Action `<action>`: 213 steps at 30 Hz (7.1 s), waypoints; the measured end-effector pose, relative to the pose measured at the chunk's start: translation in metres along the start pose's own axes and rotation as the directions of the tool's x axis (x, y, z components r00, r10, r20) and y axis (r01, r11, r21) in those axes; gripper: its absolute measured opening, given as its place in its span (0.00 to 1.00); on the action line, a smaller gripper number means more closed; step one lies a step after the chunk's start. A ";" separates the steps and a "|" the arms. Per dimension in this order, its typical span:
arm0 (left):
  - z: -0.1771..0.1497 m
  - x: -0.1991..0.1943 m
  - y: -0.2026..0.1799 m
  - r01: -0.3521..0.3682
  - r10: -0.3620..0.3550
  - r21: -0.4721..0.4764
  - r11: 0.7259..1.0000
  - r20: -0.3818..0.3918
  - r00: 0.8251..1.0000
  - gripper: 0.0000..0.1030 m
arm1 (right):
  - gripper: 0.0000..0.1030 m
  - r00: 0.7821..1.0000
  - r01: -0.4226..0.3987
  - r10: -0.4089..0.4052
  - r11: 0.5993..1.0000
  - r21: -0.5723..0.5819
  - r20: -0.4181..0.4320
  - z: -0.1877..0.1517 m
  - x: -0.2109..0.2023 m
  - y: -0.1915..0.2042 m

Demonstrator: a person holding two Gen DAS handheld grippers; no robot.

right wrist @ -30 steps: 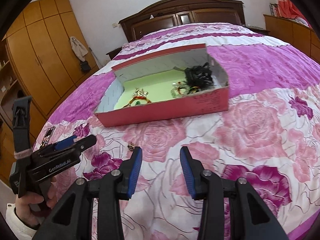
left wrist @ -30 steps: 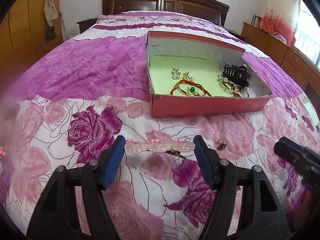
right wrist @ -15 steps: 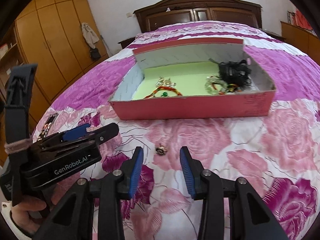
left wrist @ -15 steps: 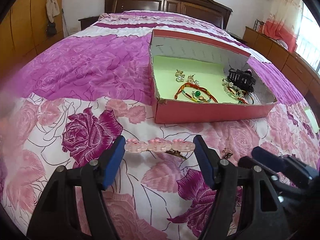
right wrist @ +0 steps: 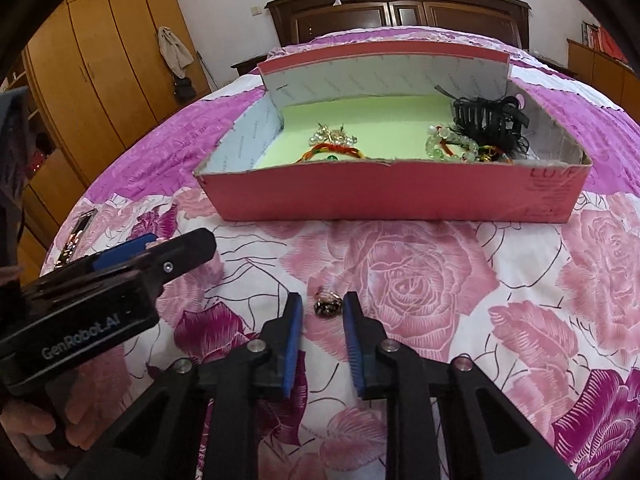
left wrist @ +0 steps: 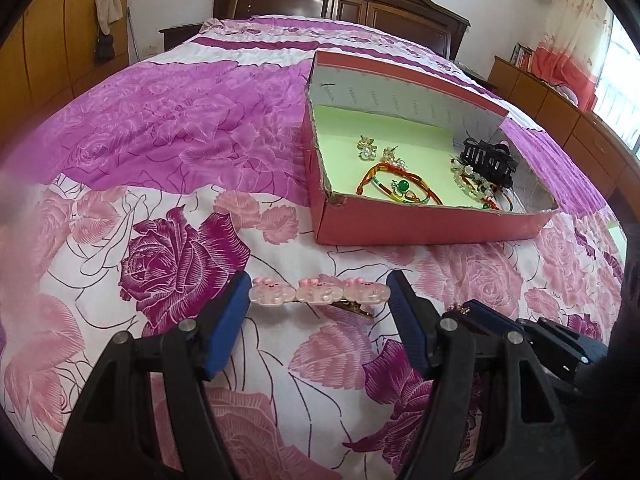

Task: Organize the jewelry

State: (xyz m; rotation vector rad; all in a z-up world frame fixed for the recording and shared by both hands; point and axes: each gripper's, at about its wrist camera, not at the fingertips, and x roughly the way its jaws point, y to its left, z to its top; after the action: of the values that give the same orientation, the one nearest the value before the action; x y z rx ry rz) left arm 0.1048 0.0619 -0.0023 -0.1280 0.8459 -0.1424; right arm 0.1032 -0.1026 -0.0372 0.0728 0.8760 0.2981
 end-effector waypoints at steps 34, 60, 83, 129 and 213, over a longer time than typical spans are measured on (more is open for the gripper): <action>0.025 -0.032 -0.046 0.004 -0.011 0.065 0.998 0.105 0.994 0.60 | 0.16 0.974 0.032 -0.028 0.999 -0.014 0.226 0.019 -0.071 -0.037; 0.063 0.050 -0.062 0.001 -0.001 0.007 1.000 0.047 0.999 0.60 | 0.16 0.968 0.156 -0.158 0.987 0.025 0.195 0.073 -0.019 -0.108; 0.052 0.036 -0.065 0.013 -0.015 0.023 1.000 0.120 0.993 0.62 | 0.47 0.953 0.094 -0.108 0.994 0.061 0.282 0.062 -0.036 -0.109; 0.019 -0.002 -0.070 -0.066 0.052 0.030 0.997 0.326 0.944 0.66 | 0.59 0.885 0.166 -0.159 0.986 0.023 0.437 0.014 -0.066 -0.087; 0.015 -0.005 -0.069 -0.077 0.061 0.031 0.997 0.346 0.936 0.66 | 0.61 0.884 0.174 -0.165 0.985 0.020 0.437 0.010 -0.065 -0.088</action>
State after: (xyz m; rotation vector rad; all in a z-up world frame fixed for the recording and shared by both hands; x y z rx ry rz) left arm 0.1076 -0.0045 0.0225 -0.0780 0.4946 -0.0694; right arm 0.0914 -0.2046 0.0013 0.0419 0.4259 0.1162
